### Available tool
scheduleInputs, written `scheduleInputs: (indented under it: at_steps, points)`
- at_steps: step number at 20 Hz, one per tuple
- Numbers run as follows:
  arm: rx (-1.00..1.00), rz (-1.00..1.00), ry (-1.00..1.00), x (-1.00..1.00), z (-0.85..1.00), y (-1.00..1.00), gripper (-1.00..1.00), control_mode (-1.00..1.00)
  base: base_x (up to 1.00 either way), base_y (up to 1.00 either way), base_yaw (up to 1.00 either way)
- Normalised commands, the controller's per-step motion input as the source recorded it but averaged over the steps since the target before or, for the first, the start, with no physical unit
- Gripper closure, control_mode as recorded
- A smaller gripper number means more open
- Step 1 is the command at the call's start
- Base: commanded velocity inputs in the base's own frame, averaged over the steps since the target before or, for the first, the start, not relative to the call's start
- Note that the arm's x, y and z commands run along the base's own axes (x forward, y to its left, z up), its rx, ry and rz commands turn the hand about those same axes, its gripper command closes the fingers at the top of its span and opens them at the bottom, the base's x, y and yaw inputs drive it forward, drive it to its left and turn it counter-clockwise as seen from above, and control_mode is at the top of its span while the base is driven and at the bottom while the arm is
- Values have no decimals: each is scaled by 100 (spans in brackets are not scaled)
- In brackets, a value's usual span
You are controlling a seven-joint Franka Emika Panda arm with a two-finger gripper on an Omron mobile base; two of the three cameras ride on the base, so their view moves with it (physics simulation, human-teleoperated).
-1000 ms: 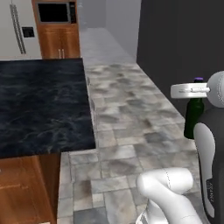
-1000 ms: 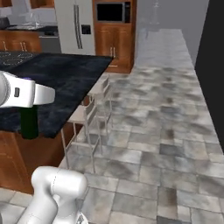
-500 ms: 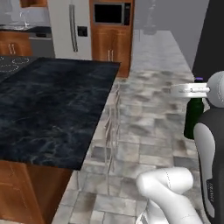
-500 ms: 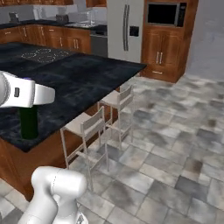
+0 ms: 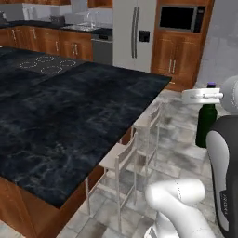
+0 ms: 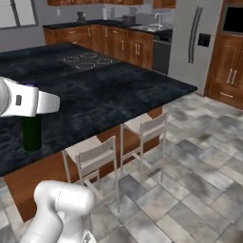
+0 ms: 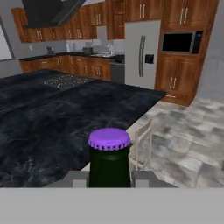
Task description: Get the candle and the beer from the cabinet and move them to the dining counter.
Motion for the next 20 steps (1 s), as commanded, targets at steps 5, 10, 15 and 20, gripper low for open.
scheduleInputs:
  at_steps: [5,10,15,20]
  points:
    - [0,0,0,0,0,0,100,100,58,-78,59]
    - [0,0,0,0,0,0,100,100,29,-68,68]
    - [0,0,0,0,0,0,100,100,16,-63,66]
    - [0,0,0,0,0,0,100,100,4,-44,63]
